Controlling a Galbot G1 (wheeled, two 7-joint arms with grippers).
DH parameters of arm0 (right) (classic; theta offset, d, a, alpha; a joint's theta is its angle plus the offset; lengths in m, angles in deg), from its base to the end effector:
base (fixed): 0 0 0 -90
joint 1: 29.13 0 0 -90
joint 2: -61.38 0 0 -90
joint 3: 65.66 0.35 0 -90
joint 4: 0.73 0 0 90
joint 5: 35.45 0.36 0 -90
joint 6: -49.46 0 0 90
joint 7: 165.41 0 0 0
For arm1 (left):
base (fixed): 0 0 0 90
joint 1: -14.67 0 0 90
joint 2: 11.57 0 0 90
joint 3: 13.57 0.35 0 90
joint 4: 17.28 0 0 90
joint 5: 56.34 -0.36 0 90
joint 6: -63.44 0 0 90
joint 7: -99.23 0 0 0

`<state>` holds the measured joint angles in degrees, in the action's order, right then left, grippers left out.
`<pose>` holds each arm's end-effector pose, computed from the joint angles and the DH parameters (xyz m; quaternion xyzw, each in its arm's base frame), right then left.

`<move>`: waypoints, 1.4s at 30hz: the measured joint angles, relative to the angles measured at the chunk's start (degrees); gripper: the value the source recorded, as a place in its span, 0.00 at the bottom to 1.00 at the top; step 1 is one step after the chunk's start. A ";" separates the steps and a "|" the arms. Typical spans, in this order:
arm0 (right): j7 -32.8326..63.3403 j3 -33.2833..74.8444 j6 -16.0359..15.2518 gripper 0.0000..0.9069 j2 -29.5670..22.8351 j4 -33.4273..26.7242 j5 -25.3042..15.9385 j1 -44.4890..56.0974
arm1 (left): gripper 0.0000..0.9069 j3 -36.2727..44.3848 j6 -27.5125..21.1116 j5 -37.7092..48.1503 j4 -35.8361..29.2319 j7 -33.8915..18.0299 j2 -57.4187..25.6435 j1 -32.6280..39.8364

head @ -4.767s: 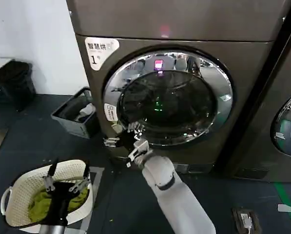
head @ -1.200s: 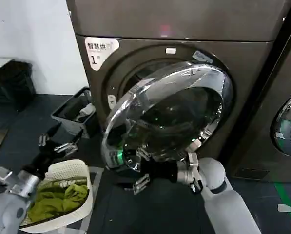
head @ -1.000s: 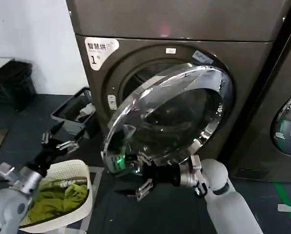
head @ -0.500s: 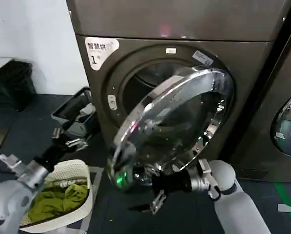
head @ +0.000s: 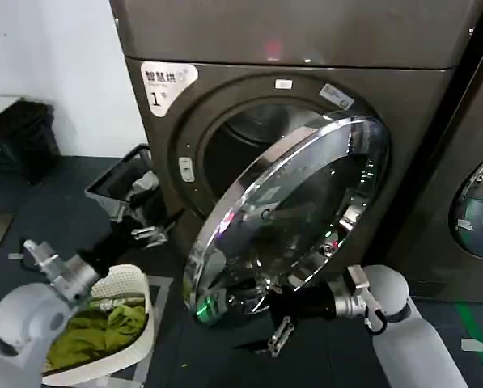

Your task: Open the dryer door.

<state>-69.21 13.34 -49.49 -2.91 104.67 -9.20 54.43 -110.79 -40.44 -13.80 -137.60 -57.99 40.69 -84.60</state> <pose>0.3675 -0.0507 -0.2181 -0.7675 0.6385 -0.0393 0.0409 0.2867 0.1339 -0.1574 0.3160 0.9477 -0.0106 0.0435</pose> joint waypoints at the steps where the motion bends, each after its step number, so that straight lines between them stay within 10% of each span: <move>1: 0.00 0.25 0.13 1.00 0.21 0.14 0.01 0.19 | 1.00 0.62 0.00 0.00 0.26 0.04 -0.24 0.39; 42: 5.48 36.95 5.81 1.00 -8.46 -1.39 2.34 19.46 | 1.00 18.41 -1.40 3.60 0.41 3.50 -5.29 9.19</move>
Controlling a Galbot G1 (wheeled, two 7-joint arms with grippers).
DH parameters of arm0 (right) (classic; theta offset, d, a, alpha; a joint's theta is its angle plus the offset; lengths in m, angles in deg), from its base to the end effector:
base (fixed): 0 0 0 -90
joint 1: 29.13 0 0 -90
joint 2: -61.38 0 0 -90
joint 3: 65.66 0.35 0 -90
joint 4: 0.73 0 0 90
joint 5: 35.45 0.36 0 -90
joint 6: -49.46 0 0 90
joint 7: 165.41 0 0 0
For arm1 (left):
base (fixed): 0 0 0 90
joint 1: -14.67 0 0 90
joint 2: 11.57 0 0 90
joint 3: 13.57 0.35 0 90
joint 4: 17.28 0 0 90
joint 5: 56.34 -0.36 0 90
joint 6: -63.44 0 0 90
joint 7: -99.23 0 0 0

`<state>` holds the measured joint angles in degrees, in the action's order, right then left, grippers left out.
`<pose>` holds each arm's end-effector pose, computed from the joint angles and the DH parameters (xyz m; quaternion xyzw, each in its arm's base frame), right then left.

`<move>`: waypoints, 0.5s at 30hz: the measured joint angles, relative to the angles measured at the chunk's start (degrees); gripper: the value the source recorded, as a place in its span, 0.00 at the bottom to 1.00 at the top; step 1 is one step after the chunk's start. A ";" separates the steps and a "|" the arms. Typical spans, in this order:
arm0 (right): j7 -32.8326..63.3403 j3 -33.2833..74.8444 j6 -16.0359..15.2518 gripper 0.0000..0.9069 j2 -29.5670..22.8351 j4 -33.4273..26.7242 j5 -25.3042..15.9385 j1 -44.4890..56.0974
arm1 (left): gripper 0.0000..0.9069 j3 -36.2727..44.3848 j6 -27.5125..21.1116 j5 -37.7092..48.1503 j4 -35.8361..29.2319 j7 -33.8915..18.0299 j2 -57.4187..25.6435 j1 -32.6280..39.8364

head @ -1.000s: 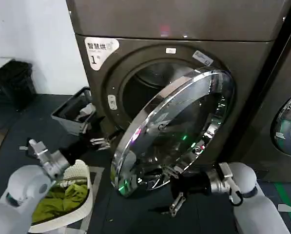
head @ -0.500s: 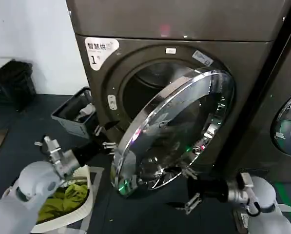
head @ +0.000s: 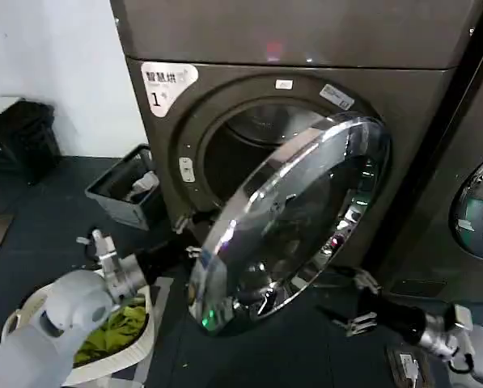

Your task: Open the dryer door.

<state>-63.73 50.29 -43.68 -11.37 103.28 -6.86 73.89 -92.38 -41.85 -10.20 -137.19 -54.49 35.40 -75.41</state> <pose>0.2597 -0.2239 -0.2712 -0.4935 0.8661 0.0051 0.0798 0.3059 0.0721 -0.1664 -0.4653 -0.8849 0.0205 0.0083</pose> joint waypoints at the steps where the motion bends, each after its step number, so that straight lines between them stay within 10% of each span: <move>1: 0.23 0.86 0.05 1.00 -0.38 0.57 0.00 0.32 | 1.00 0.24 -0.01 0.09 -0.22 0.00 0.04 0.00; 15: 6.88 14.90 0.02 1.00 -4.97 7.97 1.76 5.66 | 1.00 4.15 -0.12 -0.01 -2.33 0.27 0.13 0.87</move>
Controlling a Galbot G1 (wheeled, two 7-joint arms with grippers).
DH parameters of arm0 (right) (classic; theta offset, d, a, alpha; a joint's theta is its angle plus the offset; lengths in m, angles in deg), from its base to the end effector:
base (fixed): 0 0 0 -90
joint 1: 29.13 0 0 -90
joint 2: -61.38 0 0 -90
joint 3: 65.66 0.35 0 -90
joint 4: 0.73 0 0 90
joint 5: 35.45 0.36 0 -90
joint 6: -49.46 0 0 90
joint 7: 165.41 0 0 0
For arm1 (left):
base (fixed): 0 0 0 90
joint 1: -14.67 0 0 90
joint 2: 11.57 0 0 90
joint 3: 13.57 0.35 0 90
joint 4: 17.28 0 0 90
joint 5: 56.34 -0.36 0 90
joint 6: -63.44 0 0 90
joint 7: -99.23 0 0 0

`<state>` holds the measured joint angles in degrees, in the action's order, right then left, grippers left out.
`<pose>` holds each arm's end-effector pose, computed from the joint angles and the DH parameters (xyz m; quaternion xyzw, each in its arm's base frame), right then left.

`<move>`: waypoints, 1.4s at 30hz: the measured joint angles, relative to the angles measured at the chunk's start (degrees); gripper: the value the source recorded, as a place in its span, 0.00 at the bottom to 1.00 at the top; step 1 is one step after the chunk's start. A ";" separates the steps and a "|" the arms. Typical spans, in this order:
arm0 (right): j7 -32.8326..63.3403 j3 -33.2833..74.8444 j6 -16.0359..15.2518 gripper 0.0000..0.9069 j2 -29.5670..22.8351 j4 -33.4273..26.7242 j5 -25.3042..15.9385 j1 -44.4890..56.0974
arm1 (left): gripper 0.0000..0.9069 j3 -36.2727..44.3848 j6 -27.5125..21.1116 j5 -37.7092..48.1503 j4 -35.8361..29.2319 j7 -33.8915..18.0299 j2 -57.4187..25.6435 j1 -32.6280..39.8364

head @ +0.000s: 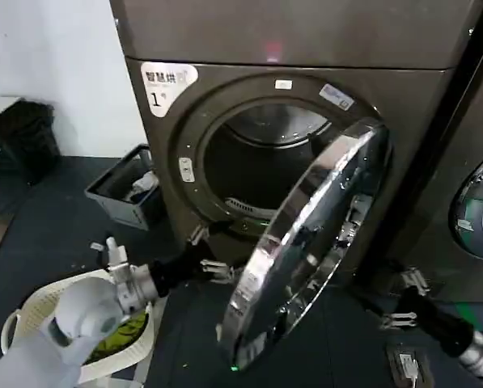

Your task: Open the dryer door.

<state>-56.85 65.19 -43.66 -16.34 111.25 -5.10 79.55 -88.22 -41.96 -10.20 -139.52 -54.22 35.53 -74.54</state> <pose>0.1867 -0.2591 -0.2361 -0.3458 0.9306 -0.0299 0.1163 0.2960 0.0485 -0.1665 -0.5024 -0.8642 0.0262 0.0097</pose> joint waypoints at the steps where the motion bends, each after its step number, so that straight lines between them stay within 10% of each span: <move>1: 0.96 1.17 -0.01 1.00 -0.16 0.07 0.57 0.26 | 1.00 0.33 0.01 -0.04 -0.02 0.01 0.00 0.16; 27: 50.07 19.43 -4.30 1.00 0.90 0.44 2.94 3.41 | 1.00 14.29 2.40 -1.57 0.33 0.48 -0.26 5.99; 42: 57.09 28.71 -5.04 1.00 4.65 -1.92 3.08 5.55 | 1.00 24.84 4.41 -1.50 2.02 0.40 1.37 11.50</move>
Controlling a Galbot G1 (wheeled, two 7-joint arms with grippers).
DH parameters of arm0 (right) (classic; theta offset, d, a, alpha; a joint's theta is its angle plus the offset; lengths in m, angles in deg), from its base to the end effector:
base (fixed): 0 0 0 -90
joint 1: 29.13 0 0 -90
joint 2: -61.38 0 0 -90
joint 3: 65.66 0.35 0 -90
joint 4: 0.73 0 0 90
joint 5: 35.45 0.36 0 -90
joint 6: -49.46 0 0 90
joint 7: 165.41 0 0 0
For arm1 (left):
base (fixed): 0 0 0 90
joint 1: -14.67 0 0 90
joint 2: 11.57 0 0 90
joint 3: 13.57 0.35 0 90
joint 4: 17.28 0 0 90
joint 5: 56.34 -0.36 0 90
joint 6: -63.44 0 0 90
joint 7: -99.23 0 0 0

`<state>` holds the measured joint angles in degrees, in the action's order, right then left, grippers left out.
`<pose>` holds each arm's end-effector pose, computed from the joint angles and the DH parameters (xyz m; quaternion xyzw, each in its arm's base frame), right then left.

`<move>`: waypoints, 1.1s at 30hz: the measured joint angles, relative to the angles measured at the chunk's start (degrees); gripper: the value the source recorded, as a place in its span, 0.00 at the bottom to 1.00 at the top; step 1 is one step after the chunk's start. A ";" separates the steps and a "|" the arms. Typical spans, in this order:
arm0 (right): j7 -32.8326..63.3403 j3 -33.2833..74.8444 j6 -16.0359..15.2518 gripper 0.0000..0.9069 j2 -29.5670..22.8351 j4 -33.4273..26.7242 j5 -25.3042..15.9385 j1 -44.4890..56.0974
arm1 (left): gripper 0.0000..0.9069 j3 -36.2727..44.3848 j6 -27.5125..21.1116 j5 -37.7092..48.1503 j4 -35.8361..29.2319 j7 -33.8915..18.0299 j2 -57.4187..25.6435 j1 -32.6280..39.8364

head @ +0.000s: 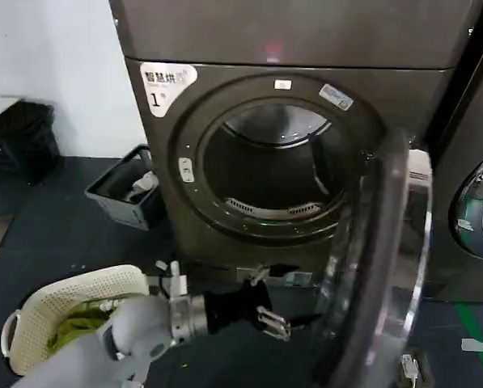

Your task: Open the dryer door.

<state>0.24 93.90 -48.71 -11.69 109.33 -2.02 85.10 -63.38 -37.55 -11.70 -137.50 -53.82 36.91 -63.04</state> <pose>0.0566 -0.3691 -0.1619 0.3315 0.9338 -0.0604 0.1199 0.2874 -0.0384 -0.2029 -0.6232 -0.7806 0.0372 0.0296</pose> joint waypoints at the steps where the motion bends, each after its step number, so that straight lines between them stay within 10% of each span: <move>1: 0.12 0.50 -0.04 1.00 0.20 -0.22 -0.32 0.03 | 1.00 0.82 0.02 0.01 0.23 0.01 0.17 0.69; 33: 6.29 19.17 -13.40 1.00 7.05 -7.13 -10.67 0.38 | 1.00 21.75 0.84 1.16 11.29 -0.16 10.15 20.51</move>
<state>6.52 113.07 -62.11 -4.64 102.20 -12.69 85.48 -41.63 -36.71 -10.55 -126.21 -53.98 47.06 -42.53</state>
